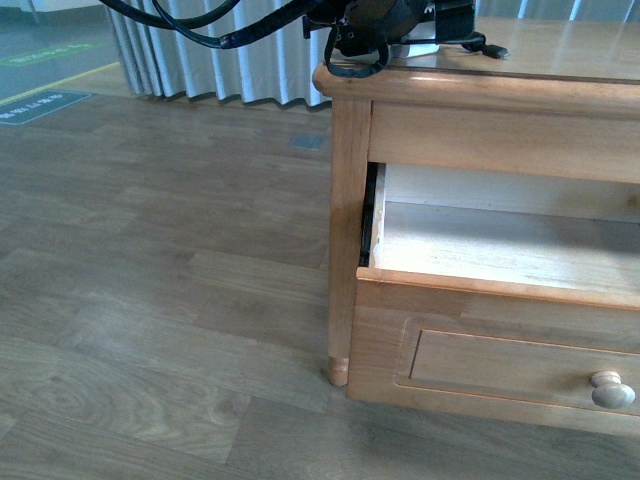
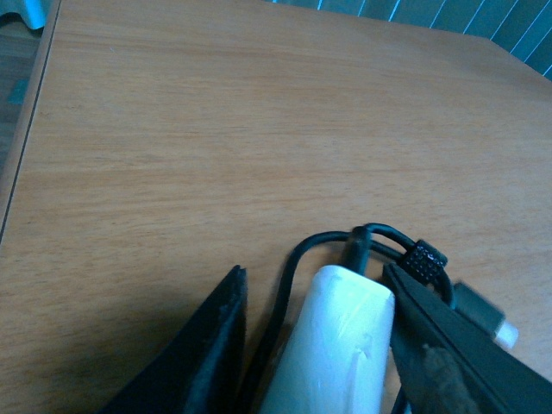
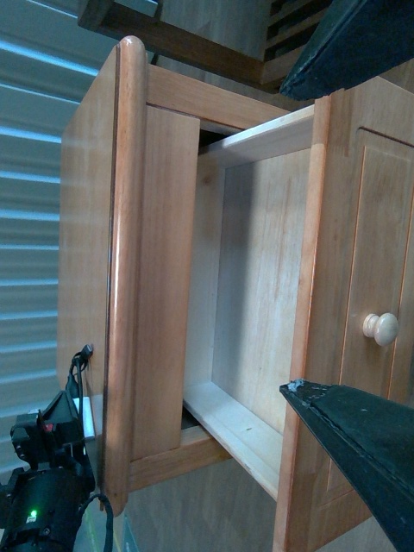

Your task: Put charger into drawer

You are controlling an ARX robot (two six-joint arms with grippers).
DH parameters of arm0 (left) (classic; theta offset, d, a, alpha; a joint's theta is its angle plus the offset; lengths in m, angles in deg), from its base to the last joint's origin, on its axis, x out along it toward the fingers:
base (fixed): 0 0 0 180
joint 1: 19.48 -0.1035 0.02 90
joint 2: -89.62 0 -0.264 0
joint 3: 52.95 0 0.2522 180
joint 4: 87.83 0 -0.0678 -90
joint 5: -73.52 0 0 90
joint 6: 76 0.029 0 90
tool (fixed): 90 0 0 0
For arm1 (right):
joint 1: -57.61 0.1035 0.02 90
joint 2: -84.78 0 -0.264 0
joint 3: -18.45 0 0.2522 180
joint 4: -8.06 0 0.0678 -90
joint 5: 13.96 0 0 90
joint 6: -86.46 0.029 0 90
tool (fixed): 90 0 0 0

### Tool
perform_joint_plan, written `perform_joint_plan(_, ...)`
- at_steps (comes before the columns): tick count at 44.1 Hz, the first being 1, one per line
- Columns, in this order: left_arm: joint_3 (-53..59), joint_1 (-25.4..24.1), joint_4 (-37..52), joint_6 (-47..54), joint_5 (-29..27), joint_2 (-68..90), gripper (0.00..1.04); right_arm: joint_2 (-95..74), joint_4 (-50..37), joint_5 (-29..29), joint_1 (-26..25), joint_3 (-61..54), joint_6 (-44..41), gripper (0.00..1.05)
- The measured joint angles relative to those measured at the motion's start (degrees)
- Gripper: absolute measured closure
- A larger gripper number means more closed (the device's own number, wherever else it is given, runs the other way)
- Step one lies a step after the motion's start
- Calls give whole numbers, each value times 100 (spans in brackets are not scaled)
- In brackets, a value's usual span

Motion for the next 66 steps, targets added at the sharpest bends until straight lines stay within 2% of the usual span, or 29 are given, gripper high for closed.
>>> perform_joint_plan(4, 181, 0, 42, -44, -37, -87, 74, 0, 0, 0, 0, 0, 0, 8)
perform_joint_plan(8, 474, -2, 162, -131, -46, -291, 78, 0, 0, 0, 0, 0, 0, 8)
perform_joint_plan(20, 1851, 70, 752, -144, -90, -1353, 79, 0, 0, 0, 2, 0, 0, 8)
perform_joint_plan(32, 3711, 675, 1259, 28, 149, -2671, 79, 0, 0, 0, 0, 0, 0, 8)
perform_joint_plan(37, 4037, 848, 1285, 68, 125, -2529, 79, 0, 0, 0, 0, 0, 0, 8)
perform_joint_plan(46, 3967, 844, 1349, -42, -37, -2094, 79, 0, 0, 2, 0, 0, 0, 8)
perform_joint_plan(55, 3770, 793, 1384, -111, -468, -1615, 40, 0, 0, 0, 2, 0, 0, 8)
perform_joint_plan(56, 3773, 789, 1384, -111, -485, -1626, 38, 0, 0, 0, 2, 0, 0, 8)
perform_joint_plan(62, 4085, 695, 1392, -63, -955, -2326, 11, 0, 0, 0, 0, 0, 0, 8)
perform_joint_plan(64, 4321, 632, 1386, -33, -1119, -2758, 4, 0, 0, 0, 0, 0, 0, 8)
perform_joint_plan(66, 4607, 549, 1379, -17, -1285, -3252, 7, 0, 0, 0, 0, 0, 0, 8)
